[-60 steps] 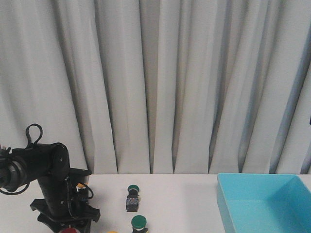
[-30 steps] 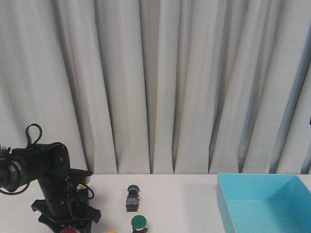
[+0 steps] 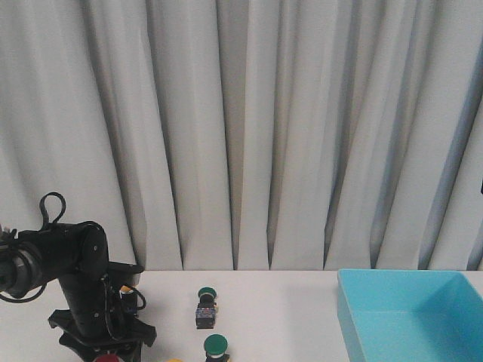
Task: Pick red and yellow buttons and place in box
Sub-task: 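Lower the left gripper over the red-capped button and align, then close the left gripper on the red button body and lift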
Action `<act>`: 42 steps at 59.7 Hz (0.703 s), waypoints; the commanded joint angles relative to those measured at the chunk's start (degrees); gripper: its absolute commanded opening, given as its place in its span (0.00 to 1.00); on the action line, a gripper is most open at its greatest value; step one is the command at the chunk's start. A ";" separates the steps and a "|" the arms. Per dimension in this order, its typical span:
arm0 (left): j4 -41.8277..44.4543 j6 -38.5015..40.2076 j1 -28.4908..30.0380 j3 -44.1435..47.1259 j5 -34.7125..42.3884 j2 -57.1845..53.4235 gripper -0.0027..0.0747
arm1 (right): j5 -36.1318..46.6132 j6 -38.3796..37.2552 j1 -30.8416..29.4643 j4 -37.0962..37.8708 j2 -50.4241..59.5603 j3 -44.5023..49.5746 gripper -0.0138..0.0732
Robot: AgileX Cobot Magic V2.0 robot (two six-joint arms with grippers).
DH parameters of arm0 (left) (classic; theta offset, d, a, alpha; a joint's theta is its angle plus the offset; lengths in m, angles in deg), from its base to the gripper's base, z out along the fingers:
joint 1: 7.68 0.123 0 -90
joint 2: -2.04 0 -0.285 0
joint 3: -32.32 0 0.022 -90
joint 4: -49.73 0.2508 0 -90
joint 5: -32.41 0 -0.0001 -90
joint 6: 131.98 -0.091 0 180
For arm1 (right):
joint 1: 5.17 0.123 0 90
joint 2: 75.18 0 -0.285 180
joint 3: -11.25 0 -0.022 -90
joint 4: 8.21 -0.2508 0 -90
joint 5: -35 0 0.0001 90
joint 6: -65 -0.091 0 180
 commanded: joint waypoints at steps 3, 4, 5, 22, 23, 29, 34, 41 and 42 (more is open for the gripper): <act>-0.40 0.20 -0.06 -1.87 0.06 -2.09 0.72 | 4.14 0.66 -0.22 0.65 0.49 -1.96 0.74; -0.40 0.20 -0.06 -1.87 0.01 -1.90 0.72 | 4.14 0.66 -0.22 0.65 0.49 -1.96 0.74; -0.40 0.20 -0.06 -1.87 0.01 -1.85 0.72 | 4.14 0.66 -0.22 0.65 0.49 -1.96 0.74; -0.35 0.20 -0.06 -1.87 -0.25 -1.26 0.72 | 4.14 0.66 -0.22 0.65 0.49 -1.96 0.74; -0.35 0.20 -0.06 -1.87 -0.39 -1.20 0.72 | 4.14 0.66 -0.22 0.65 0.49 -1.96 0.74; -0.39 0.20 -0.06 -1.87 -0.88 -0.90 0.72 | 4.14 0.66 -0.22 0.65 0.49 -1.96 0.74; -0.39 -0.02 -0.06 -1.87 -1.09 -0.84 0.70 | 4.14 0.66 -0.22 0.65 0.49 -1.96 0.74; -0.39 -0.02 -0.06 -1.87 -1.42 -0.78 0.65 | 4.14 0.66 -0.22 0.65 0.49 -1.96 0.74; -0.39 -0.02 -0.06 -1.87 -1.54 -0.73 0.64 | 4.14 0.66 -0.22 0.65 0.49 -1.96 0.74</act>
